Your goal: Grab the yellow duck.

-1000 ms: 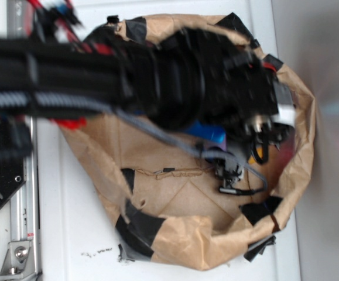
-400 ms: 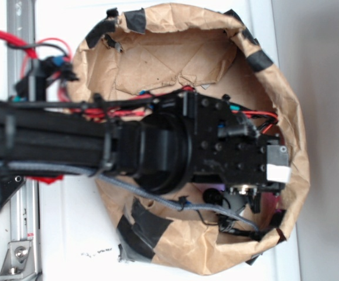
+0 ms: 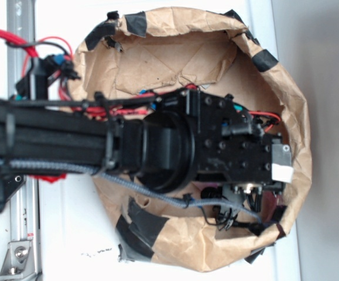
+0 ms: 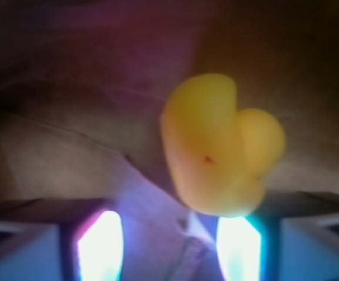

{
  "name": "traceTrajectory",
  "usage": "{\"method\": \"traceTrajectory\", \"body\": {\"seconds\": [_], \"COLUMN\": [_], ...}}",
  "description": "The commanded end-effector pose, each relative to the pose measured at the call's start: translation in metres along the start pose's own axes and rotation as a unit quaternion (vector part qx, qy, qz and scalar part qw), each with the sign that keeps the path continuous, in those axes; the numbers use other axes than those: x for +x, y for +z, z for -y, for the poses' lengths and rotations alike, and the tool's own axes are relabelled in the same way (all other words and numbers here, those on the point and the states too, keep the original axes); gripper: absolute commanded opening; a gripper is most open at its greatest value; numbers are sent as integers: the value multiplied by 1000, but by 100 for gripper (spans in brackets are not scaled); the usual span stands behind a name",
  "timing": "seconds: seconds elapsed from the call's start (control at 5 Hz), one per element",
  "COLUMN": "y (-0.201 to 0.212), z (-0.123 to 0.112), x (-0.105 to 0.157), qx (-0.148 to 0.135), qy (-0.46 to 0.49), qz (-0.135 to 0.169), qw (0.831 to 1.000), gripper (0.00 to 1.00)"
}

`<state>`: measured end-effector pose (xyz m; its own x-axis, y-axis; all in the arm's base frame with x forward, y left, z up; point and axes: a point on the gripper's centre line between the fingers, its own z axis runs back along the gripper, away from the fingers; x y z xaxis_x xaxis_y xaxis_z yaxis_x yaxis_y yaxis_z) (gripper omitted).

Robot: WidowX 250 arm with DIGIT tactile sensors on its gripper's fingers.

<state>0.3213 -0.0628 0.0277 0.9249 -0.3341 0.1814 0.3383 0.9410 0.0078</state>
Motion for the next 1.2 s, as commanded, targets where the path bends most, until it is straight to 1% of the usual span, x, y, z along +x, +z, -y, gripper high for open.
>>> {"method": "traceTrajectory", "body": {"seconds": [0.0, 0.2, 0.4, 0.6, 0.8, 1.0], "y": [25, 27, 32, 29, 22, 25], "z": [-13, -25, -30, -24, -4, 0], "x": [13, 14, 17, 26, 33, 34], "qx": [3, 13, 29, 10, -17, -22], "qy": [6, 16, 22, 9, -29, -40], "qz": [36, 48, 62, 67, 74, 91], "qw": [999, 999, 997, 998, 997, 995], "gripper": [100, 100, 100, 100, 100, 100]}}
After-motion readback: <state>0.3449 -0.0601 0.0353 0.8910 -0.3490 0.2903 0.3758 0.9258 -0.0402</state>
